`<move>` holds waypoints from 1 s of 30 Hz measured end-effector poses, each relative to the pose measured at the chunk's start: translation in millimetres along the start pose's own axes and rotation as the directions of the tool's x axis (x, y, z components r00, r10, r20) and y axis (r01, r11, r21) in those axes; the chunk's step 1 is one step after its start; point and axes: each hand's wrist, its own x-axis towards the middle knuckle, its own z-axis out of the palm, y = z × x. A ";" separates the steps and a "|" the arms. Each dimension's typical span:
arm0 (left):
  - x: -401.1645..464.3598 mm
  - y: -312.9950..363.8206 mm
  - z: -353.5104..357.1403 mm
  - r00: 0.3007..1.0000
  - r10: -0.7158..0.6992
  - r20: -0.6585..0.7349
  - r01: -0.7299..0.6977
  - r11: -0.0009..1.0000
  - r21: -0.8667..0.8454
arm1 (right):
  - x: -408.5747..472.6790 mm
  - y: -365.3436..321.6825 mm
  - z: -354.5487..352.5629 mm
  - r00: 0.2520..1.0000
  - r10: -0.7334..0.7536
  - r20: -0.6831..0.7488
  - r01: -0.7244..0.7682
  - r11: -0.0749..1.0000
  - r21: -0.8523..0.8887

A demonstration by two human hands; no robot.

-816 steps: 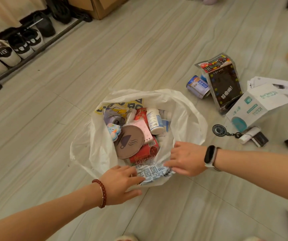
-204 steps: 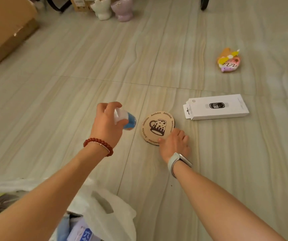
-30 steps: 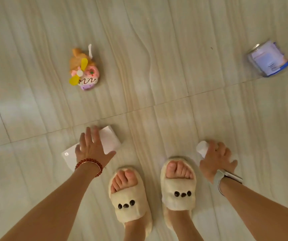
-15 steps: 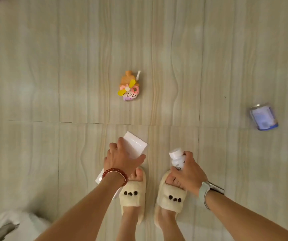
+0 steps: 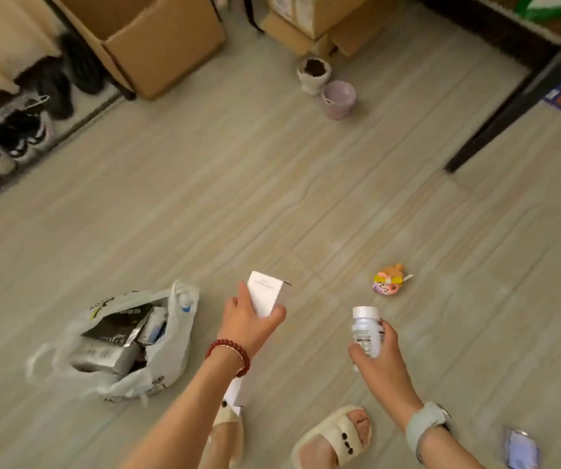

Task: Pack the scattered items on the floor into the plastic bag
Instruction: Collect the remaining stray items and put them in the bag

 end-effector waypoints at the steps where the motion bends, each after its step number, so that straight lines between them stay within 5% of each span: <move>1: -7.4 -16.0 -28.5 0.999 -0.038 -0.034 0.037 0.998 -0.041 | -11.2 -15.5 15.5 1.000 -0.010 0.025 0.010 1.000 0.021; 10: -19.1 -235.2 -205.6 0.878 -0.457 -0.146 0.340 0.808 -0.481 | -54.2 -93.2 232.5 0.975 -0.019 0.222 0.047 0.992 -0.118; 13: 1.1 -298.3 -228.1 0.877 -0.473 -0.088 0.384 0.798 -0.464 | -52.2 -100.5 317.4 0.956 0.009 0.292 0.053 0.978 -0.202; 21: 89.2 -383.6 -193.9 0.863 -0.493 -0.112 0.422 0.824 -0.377 | 8.1 -77.7 478.3 0.926 0.048 0.374 0.134 0.884 -0.447; 26: 125.0 -402.7 -156.6 0.869 -0.488 -0.084 0.438 0.837 -0.329 | 59.4 -51.1 512.6 0.951 0.037 0.306 0.158 0.794 -0.587; 30: 138.6 -406.3 -138.3 0.876 -0.472 -0.094 0.421 0.846 -0.328 | 74.2 -44.4 504.1 0.921 0.045 0.387 0.247 0.699 -0.671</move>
